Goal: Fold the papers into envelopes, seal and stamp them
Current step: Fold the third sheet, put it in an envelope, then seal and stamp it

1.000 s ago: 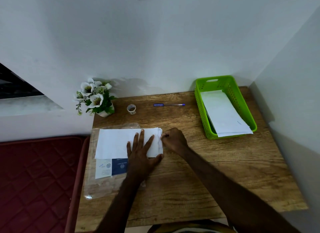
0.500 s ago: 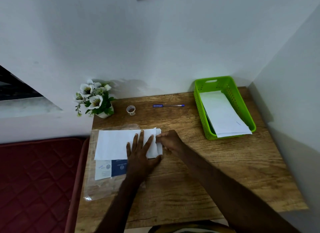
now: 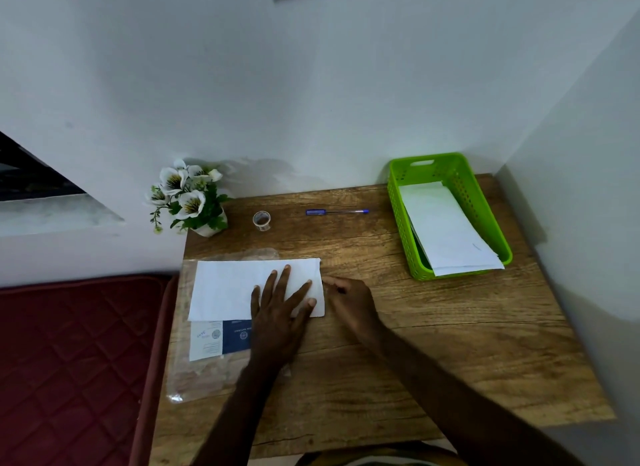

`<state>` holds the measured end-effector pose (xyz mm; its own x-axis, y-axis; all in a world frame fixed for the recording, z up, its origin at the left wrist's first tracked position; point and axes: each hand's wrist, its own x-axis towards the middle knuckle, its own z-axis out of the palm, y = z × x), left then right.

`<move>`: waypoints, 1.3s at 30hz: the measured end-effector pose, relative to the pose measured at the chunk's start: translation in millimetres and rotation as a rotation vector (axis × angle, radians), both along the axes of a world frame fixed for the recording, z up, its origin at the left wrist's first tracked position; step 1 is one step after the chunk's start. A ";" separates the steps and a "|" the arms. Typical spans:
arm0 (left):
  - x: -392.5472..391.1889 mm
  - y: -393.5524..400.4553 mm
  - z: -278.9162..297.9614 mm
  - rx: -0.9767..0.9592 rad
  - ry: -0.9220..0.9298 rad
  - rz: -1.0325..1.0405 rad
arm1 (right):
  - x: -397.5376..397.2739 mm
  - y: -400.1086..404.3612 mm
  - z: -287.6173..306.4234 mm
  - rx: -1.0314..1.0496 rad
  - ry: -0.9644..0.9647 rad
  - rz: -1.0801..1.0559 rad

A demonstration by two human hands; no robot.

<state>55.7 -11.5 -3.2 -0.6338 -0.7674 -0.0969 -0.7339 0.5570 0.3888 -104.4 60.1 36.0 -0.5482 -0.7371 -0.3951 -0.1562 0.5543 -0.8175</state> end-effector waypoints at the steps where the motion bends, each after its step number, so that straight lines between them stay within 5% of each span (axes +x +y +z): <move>1: 0.2 -0.4 1.1 0.004 0.022 0.013 | 0.9 0.3 -1.3 0.017 0.078 0.076; 6: -3.2 0.7 2.2 0.034 0.129 0.090 | 8.5 2.5 -1.0 0.066 0.426 0.277; 18: 0.2 1.5 -15.7 -0.130 0.072 -0.039 | -6.7 -6.1 5.7 0.221 0.794 0.615; 31: 3.1 2.9 -5.3 -0.128 -0.034 -0.091 | -12.9 -29.6 15.1 0.290 0.863 0.590; 39: -5.7 -19.7 12.7 -0.010 0.083 0.048 | -18.0 -23.6 5.2 0.244 0.757 0.596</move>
<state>49.9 -31.2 9.4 -0.6018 -0.7977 -0.0373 -0.7251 0.5263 0.4442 -122.4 36.5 41.2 -0.2849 -0.9192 -0.2719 -0.8976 0.3554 -0.2609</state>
